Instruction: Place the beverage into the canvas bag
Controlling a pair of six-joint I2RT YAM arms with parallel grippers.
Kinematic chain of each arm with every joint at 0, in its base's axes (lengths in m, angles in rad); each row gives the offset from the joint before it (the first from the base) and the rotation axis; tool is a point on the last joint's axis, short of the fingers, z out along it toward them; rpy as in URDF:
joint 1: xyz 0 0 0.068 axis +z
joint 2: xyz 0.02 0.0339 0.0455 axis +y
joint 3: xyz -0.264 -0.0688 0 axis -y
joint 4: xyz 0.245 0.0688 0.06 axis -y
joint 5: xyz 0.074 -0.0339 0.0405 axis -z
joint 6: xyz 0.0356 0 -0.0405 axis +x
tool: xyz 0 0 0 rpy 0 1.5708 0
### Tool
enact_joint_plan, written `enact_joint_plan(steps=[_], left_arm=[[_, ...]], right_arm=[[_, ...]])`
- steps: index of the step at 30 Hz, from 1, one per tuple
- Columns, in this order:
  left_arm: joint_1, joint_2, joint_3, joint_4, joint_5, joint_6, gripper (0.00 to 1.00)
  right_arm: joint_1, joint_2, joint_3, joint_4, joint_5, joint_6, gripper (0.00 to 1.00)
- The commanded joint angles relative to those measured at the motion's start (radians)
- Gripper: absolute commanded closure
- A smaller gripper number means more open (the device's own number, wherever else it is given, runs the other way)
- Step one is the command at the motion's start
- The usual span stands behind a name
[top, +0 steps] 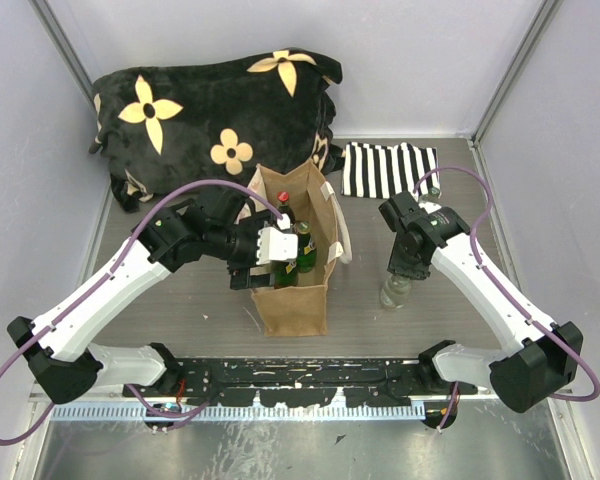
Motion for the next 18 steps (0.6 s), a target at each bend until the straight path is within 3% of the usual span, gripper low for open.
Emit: enact_joint_plan(steps=[1, 11, 18], left_arm=[[-0.005, -0.018, -0.013, 0.021, -0.015, 0.016, 0.02], [-0.005, -0.02, -0.018, 0.05, -0.038, 0.009, 0.02], [0.006, -0.013, -0.008, 0.182, -0.169, -0.11, 0.02]], right_arm=[[-0.007, 0.004, 0.101, 0.006, 0.032, -0.018, 0.99], [-0.008, 0.085, 0.389, -0.07, 0.052, -0.061, 0.99], [-0.007, 0.167, 0.592, -0.096, 0.057, -0.11, 0.99]])
